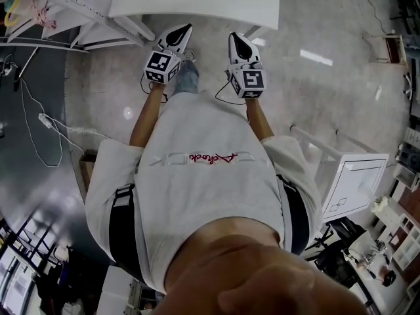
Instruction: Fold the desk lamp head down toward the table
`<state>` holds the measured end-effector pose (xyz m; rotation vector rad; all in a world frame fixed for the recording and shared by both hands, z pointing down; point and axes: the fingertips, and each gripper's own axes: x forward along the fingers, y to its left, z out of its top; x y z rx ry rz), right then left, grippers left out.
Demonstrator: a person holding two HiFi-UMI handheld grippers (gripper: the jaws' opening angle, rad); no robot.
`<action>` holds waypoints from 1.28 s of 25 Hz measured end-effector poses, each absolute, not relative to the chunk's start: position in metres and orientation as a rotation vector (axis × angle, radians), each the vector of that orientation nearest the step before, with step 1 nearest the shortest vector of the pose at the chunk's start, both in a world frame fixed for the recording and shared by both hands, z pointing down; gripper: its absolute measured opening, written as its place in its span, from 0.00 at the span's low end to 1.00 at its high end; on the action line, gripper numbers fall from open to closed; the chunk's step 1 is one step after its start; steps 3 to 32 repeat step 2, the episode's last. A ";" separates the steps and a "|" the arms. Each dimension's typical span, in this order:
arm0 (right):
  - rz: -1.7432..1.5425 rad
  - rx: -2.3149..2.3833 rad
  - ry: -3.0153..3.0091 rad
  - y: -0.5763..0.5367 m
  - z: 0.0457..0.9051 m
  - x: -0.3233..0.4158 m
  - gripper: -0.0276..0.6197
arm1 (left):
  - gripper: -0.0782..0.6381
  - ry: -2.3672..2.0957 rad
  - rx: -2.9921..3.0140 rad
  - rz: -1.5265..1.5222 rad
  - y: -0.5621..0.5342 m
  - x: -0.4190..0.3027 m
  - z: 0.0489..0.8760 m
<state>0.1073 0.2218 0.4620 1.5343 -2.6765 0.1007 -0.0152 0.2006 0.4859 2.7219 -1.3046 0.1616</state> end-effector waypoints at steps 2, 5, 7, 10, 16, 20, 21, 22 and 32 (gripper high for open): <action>0.097 1.533 -2.677 0.221 0.463 0.107 0.07 | 0.15 -1.302 2.722 0.161 0.200 -0.014 0.487; 0.097 1.533 -2.677 0.221 0.463 0.107 0.07 | 0.15 -1.302 2.722 0.161 0.200 -0.014 0.487; 0.097 1.533 -2.677 0.221 0.463 0.107 0.07 | 0.15 -1.302 2.722 0.161 0.200 -0.014 0.487; 0.097 1.533 -2.677 0.221 0.463 0.107 0.07 | 0.15 -1.302 2.722 0.161 0.200 -0.014 0.487; 0.097 1.533 -2.677 0.221 0.463 0.107 0.07 | 0.15 -1.302 2.722 0.161 0.200 -0.014 0.487; 0.097 1.533 -2.677 0.221 0.463 0.107 0.07 | 0.15 -1.302 2.722 0.161 0.200 -0.014 0.487; 0.097 1.533 -2.677 0.221 0.463 0.107 0.07 | 0.15 -1.302 2.722 0.161 0.200 -0.014 0.487; 0.097 1.533 -2.677 0.221 0.463 0.107 0.07 | 0.15 -1.302 2.722 0.161 0.200 -0.014 0.487; 0.097 1.533 -2.677 0.221 0.463 0.107 0.07 | 0.15 -1.302 2.722 0.161 0.200 -0.014 0.487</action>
